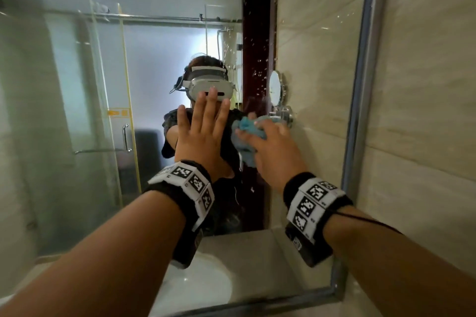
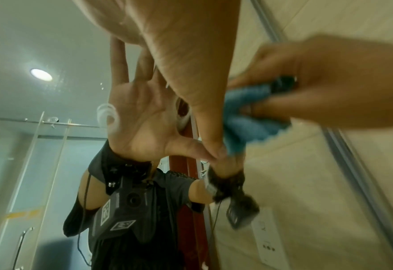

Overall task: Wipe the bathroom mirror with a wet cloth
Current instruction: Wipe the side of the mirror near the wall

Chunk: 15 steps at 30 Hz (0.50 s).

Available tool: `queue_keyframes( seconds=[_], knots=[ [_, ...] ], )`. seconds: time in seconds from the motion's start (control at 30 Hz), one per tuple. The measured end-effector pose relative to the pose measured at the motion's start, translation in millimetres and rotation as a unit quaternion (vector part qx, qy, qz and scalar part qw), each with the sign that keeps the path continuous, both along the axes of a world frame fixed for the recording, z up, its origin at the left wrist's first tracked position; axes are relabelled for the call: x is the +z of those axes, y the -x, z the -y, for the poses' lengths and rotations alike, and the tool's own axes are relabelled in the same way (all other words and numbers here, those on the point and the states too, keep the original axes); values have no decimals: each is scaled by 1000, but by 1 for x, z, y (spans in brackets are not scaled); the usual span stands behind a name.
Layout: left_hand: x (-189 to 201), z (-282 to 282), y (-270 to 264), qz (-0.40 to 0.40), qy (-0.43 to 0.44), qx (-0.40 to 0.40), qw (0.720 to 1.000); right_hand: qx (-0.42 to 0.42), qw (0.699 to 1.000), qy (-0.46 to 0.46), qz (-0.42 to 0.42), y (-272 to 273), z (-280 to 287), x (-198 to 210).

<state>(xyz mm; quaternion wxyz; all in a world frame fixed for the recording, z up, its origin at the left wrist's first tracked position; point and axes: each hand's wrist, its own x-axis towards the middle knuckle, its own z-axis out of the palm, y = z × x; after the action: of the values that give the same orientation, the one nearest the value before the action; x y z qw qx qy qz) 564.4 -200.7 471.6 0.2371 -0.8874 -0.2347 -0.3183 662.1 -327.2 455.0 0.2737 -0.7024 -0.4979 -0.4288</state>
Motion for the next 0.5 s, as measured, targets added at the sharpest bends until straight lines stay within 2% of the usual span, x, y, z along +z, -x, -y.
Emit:
queue_keyframes(
  seconds=[0.1, 0.13, 0.2, 0.3, 0.37, 0.43, 0.5],
  knots=[
    [-4, -2, -5, 8, 4, -1, 1000, -43, 987, -137, -65, -12, -6, 40],
    [-5, -2, -6, 11, 7, 0, 1000, -59, 986, -144, -65, -11, -9, 41],
    [-6, -1, -6, 13, 7, 3, 1000, -40, 993, -95, -61, -1, -12, 25],
    [-6, -3, -7, 22, 6, -9, 1000, 0, 999, 22, 35, 10, -11, -17],
    [-5, -4, -7, 23, 6, -8, 1000, -2, 997, 52, 59, 4, -6, -7],
    [-5, -2, -7, 18, 15, -4, 1000, -17, 1000, -8, 0, -6, -4, 19],
    [-5, -2, -8, 13, 20, -1, 1000, -46, 989, -128, -53, -17, -4, 41]
  ],
)
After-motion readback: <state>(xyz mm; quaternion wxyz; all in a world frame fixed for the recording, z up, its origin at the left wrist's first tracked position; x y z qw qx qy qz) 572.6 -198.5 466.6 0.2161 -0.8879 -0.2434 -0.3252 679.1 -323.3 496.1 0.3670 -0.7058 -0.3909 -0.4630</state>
